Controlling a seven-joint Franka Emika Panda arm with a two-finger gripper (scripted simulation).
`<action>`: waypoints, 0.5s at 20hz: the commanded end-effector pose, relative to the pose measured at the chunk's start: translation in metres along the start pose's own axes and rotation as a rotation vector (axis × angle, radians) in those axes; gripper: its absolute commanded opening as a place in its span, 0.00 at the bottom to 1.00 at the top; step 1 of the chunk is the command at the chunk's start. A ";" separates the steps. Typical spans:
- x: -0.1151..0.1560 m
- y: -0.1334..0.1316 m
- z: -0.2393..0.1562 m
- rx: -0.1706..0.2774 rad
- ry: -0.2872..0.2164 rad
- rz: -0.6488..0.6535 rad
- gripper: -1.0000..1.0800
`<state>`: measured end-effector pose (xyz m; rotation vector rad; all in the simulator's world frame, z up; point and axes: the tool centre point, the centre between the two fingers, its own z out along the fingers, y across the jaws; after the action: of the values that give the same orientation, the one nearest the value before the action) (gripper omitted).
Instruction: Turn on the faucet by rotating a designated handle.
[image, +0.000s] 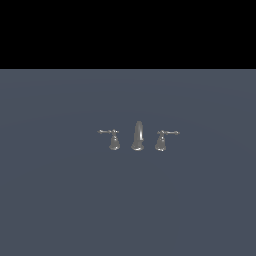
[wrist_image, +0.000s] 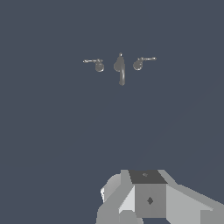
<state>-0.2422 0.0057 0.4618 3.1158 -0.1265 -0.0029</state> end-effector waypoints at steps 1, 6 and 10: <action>0.003 -0.006 0.008 0.000 -0.001 0.033 0.00; 0.012 -0.024 0.031 0.002 -0.002 0.122 0.00; 0.022 -0.040 0.052 0.004 -0.003 0.207 0.00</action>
<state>-0.2217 0.0367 0.4174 3.0959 -0.3966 -0.0040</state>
